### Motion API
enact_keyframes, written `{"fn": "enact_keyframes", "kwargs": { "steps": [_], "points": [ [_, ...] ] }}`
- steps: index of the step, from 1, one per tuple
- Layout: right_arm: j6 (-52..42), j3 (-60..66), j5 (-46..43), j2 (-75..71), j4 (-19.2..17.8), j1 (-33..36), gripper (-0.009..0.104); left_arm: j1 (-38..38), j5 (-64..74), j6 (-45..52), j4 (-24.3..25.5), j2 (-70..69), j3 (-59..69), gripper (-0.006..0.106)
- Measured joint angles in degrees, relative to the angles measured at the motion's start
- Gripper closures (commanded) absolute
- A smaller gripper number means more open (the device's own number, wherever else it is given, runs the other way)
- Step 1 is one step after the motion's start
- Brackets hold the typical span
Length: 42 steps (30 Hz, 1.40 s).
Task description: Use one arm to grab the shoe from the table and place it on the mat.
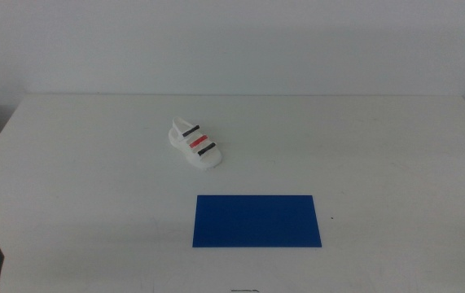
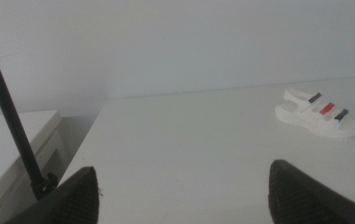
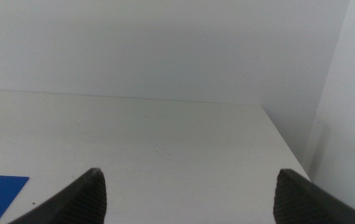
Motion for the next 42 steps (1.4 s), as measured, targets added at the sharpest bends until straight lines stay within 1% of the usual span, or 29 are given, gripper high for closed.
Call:
{"fn": "enact_keyframes", "kwargs": {
  "steps": [3, 6, 13, 19, 24, 28, 31, 34, 39, 42],
  "points": [
    [0.0, 0.0, 0.0, 0.0, 0.0, 0.0, 0.001, -0.8, 0.2, 0.0, 0.0, 0.2, -0.2, 0.007],
    [0.0, 0.0, 0.0, 0.0, 0.0, 0.0, 0.001, -2.1, 3.7, 0.0, 0.0, 4.7, -4.1, 0.007],
    [0.0, 0.0, 0.0, 0.0, 0.0, 0.0, 0.001, -5.8, 15.1, 0.0, 0.0, 22.1, -24.6, 0.007],
    [0.0, 0.0, 0.0, 0.0, 0.0, 0.0, 0.001, -6.2, 24.8, 0.0, 0.0, 37.5, -41.4, 0.007],
    [0.0, 0.0, 0.0, 0.0, 0.0, 0.0, 0.001, -6.2, 31.8, -1.5, -0.2, 48.0, -52.2, 0.007],
    [0.0, 0.0, 0.0, 0.0, 0.0, 0.0, 0.001, -6.2, 35.5, -3.1, -0.2, 55.5, -58.4, 0.007],
    [0.0, 0.0, 0.0, 0.0, 0.0, 0.0, 0.001, -6.2, 38.3, -6.3, -0.2, 61.5, -62.8, 0.007],
    [0.0, 0.0, 0.0, 0.0, 0.0, 0.0, 0.001, -7.4, 41.6, -11.5, 0.4, 68.0, -67.9, 0.007],
    [0.0, 0.0, 0.0, 0.0, 0.0, 0.0, 0.001, -12.7, 44.6, -22.1, 6.0, 80.7, -78.0, 0.007],
    [0.0, 0.0, 0.0, 0.0, 0.0, 0.0, 0.001, -15.9, 46.8, -28.8, 8.4, 88.5, -85.3, 0.007]
  ]
}}
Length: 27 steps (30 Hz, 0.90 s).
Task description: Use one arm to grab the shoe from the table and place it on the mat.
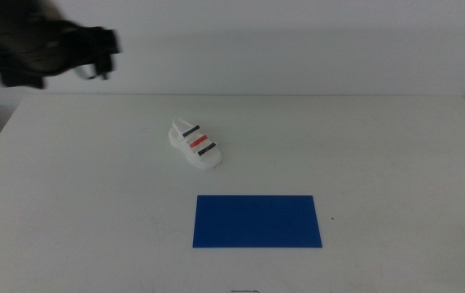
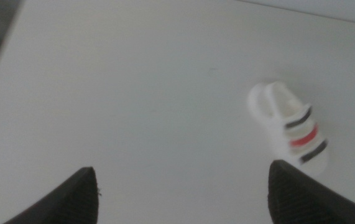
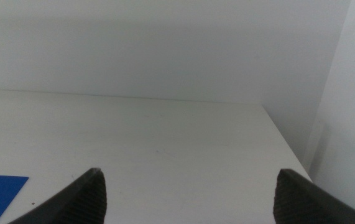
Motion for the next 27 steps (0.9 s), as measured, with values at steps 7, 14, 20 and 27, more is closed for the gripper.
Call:
{"fn": "enact_keyframes", "kwargs": {
  "steps": [7, 14, 20, 27],
  "points": [
    [0.0, 0.0, 0.0, 0.0, 0.0, 0.0, 0.001, -4.7, 3.7, -10.0, -0.8, 17.3, -16.3, 0.007],
    [0.0, 0.0, 0.0, 0.0, 0.0, 0.0, 0.001, -5.8, 4.3, -13.0, -5.5, 29.5, -26.4, 0.007],
    [0.0, 0.0, 0.0, 0.0, 0.0, 0.0, 0.001, -5.8, 4.3, -15.2, -8.2, 38.2, -33.5, 0.009],
    [0.0, 0.0, 0.0, 0.0, 0.0, 0.0, 0.001, -5.8, 7.8, -15.3, -10.3, 45.6, -41.7, 0.018]
  ]
}}
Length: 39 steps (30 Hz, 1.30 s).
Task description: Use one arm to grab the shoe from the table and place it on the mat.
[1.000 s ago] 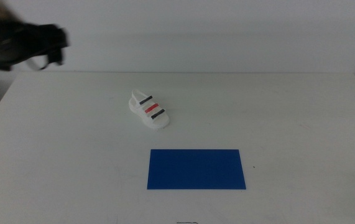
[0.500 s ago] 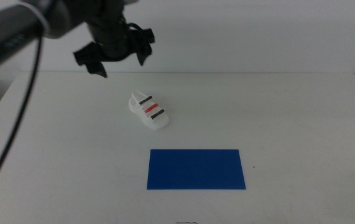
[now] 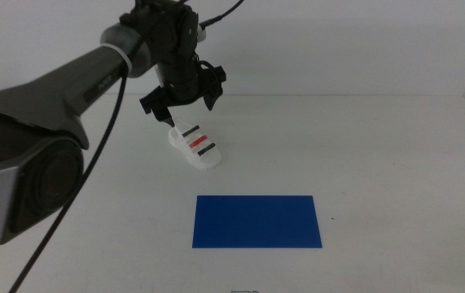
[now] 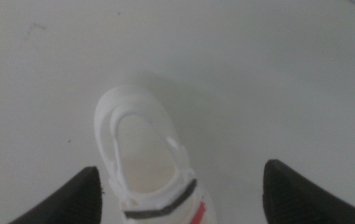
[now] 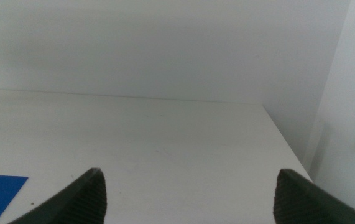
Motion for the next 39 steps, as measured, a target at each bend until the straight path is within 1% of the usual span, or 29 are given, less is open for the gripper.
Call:
{"fn": "enact_keyframes", "kwargs": {
  "steps": [4, 13, 17, 19, 21, 23, 28, 31, 35, 39],
  "points": [
    [0.0, 0.0, 0.0, 0.0, 0.0, 0.0, 0.001, 0.0, 0.8, -2.2, -0.2, 2.3, -0.9, 0.022],
    [0.0, 0.0, 0.0, 0.0, 0.0, 0.0, 0.001, 0.0, 1.3, -5.0, -1.1, 5.2, -1.0, 0.022],
    [0.0, 0.0, 0.0, 0.0, 0.0, 0.0, 0.001, 0.0, 1.4, -5.2, -2.4, 6.4, -1.0, 0.022],
    [0.0, 0.0, 0.0, 0.0, 0.0, 0.0, 0.001, 0.0, 1.4, -5.2, -2.6, 7.0, -1.0, 0.025],
    [0.0, 0.0, 0.0, 0.0, 0.0, 0.0, 0.001, 0.0, 1.5, -5.2, -2.6, 7.4, -1.0, 0.033],
    [0.0, 0.0, 0.0, 0.0, 0.0, 0.0, 0.001, 0.0, 1.5, -5.2, -2.7, 7.4, -1.1, 0.044],
    [0.0, 0.0, 0.0, 0.0, 0.0, 0.0, 0.001, 0.0, 2.8, -5.2, -2.6, 6.7, -1.3, 0.081],
    [0.0, 0.0, 0.0, 0.0, 0.0, 0.0, 0.001, -0.1, 6.6, -5.2, -0.3, 4.8, -1.3, 0.102],
    [0.0, 0.0, 0.0, 0.0, 0.0, 0.0, 0.001, -1.1, 7.7, -4.5, 2.9, 1.0, -1.0, 0.102],
    [0.0, 0.0, 0.0, 0.0, 0.0, 0.0, 0.001, -3.2, 7.9, -1.4, 3.4, -4.6, 1.4, 0.102]
  ]
}}
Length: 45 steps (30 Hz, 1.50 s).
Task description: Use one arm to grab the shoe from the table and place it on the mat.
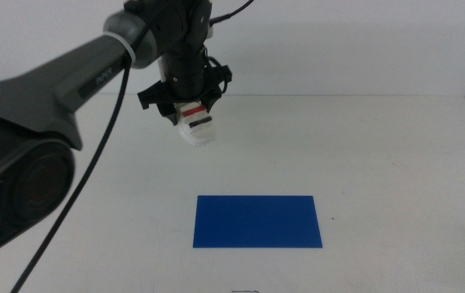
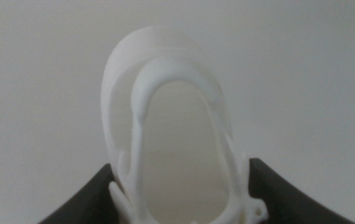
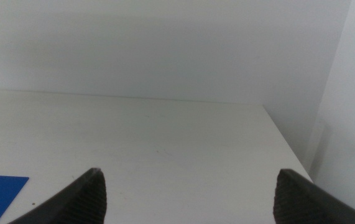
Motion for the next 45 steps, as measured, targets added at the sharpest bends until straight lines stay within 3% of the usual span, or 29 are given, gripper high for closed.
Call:
{"fn": "enact_keyframes", "kwargs": {
  "steps": [11, 28, 32, 35, 41, 45],
  "points": [
    [0.0, 0.0, 0.0, 0.0, 0.0, 0.0, 0.001, -9.6, 0.4, -2.3, -1.9, -13.5, 17.1, 0.102],
    [0.0, 0.0, 0.0, 0.0, 0.0, 0.0, 0.001, -17.4, -1.4, -0.9, -2.8, -11.9, 18.2, 0.102],
    [0.0, 0.0, 0.0, 0.0, 0.0, 0.0, 0.001, -17.4, -2.6, 9.4, -4.8, -10.0, 18.2, 0.102],
    [0.0, 0.0, 0.0, 0.0, 0.0, 0.0, 0.001, -17.1, -4.3, 22.2, -7.5, -8.7, 18.2, 0.102],
    [0.0, 0.0, 0.0, 0.0, 0.0, 0.0, 0.001, -16.9, -6.2, 59.4, -9.0, -8.0, 18.2, 0.102],
    [0.0, 0.0, 0.0, 0.0, 0.0, 0.0, 0.001, -16.9, -4.2, 76.9, -10.7, -8.0, 18.2, 0.102]
  ]
}}
